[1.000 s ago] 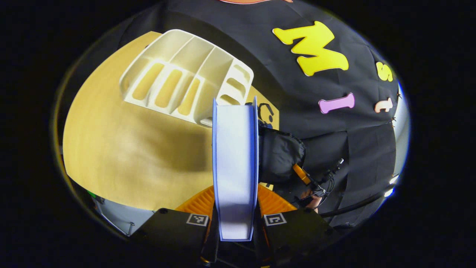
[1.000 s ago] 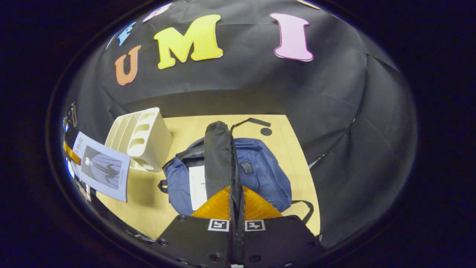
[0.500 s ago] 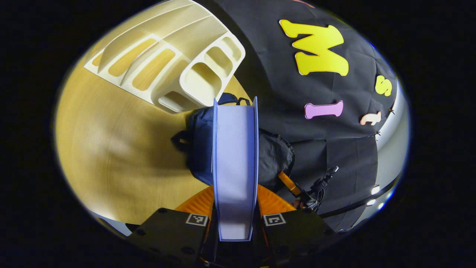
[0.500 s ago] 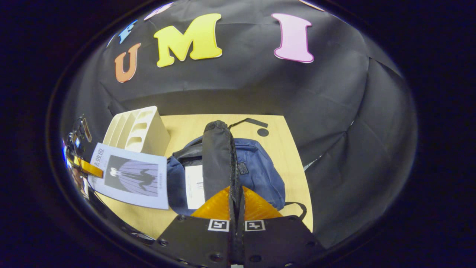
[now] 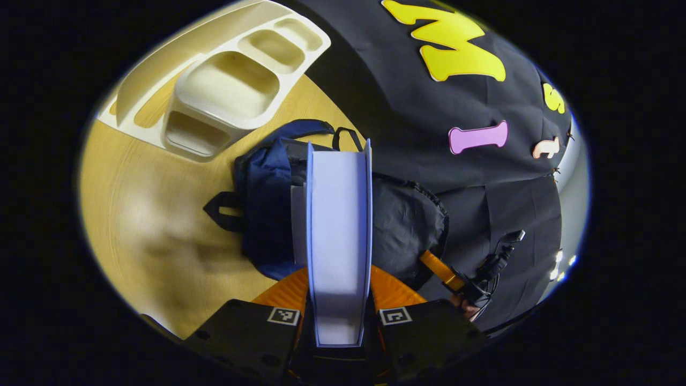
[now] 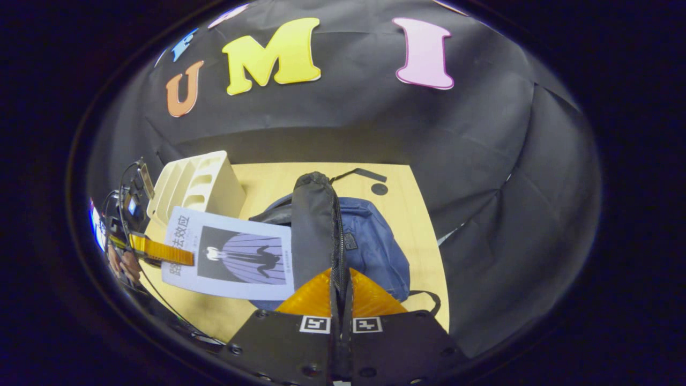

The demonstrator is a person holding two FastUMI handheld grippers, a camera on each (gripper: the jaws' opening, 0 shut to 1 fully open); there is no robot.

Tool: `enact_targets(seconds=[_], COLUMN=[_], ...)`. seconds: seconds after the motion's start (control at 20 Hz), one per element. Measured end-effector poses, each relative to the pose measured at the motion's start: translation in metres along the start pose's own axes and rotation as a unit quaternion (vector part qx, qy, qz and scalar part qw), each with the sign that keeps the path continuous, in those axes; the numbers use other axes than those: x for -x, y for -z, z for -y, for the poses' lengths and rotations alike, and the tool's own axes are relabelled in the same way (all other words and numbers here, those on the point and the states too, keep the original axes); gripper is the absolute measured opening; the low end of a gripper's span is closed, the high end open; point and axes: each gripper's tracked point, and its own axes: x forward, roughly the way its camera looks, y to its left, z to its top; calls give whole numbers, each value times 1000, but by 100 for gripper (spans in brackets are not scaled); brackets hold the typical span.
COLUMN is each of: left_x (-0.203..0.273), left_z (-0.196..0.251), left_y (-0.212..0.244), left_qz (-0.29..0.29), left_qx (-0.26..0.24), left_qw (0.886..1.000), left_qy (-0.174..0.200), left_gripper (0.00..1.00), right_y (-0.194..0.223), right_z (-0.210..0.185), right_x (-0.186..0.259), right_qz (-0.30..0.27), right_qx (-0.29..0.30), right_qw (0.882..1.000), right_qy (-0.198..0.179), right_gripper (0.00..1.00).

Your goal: Open the schoolbag, grab two books from the bookshelf and put them into the schoolbag.

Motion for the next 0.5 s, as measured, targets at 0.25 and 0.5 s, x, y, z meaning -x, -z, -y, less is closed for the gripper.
enact_targets(seconds=[0.25,0.5], left_x=[-27,-41], left_z=[0,0], left_y=[-1,-1], left_qz=[-1,-5], left_qx=[-5,0], left_qw=[1000,1000], left_qy=[4,18], left_gripper=[40,40], right_y=[-3,-10], right_z=[7,14], right_x=[3,8], right_qz=[3,8], right_qx=[5,-4], right_qw=[1000,1000], right_qy=[7,9], right_gripper=[1,1])
